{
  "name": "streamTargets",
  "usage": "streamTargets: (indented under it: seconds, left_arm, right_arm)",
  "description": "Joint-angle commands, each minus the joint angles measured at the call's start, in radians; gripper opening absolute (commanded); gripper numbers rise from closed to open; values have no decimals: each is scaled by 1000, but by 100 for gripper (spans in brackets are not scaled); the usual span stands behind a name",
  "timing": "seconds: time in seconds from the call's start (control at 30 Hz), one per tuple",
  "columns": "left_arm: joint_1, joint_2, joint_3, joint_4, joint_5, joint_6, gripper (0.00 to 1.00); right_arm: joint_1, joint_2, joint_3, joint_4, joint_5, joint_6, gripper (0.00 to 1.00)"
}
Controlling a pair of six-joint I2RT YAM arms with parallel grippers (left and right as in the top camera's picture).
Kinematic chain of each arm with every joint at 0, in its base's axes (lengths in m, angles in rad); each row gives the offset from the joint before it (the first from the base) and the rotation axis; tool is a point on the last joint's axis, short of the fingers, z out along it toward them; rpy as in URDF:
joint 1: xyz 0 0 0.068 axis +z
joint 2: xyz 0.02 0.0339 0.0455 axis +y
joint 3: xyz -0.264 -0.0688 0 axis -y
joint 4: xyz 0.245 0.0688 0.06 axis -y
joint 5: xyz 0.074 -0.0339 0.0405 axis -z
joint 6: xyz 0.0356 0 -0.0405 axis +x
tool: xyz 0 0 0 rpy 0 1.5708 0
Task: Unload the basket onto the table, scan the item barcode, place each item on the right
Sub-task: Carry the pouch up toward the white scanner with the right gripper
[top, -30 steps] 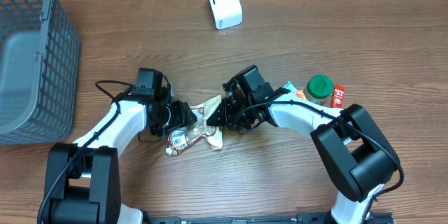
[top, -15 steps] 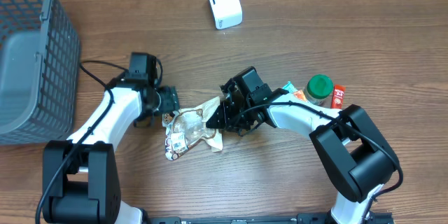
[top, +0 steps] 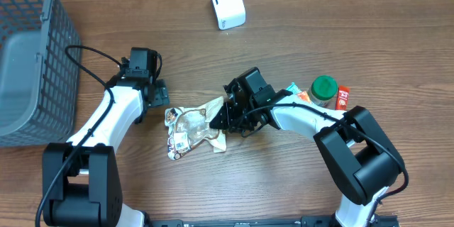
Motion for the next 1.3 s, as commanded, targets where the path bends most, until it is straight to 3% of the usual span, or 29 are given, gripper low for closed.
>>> streamTargets:
  seconds: [0.0,0.63,0.9,1.07,1.27]
  left_arm:
    - [17,9,18,22,-39,34,100]
    - [68,9,18,86,-39,84,100]
    - [68,9,18,86,-39,84,99]
    - [68,9,18,86,-39,84,100]
    - [68,9,18,87,-39,84,100]
  right_arm:
    - [3,7,2,6,16,-9,6]
    - [2,-17,32,33,38,-44,4]
    - [-19,-151,185,-137,83,-258,4]
    - [-19,-242,295,-306,238,-564,4]
    - [-19,-291,424,-346,419,-831,4]
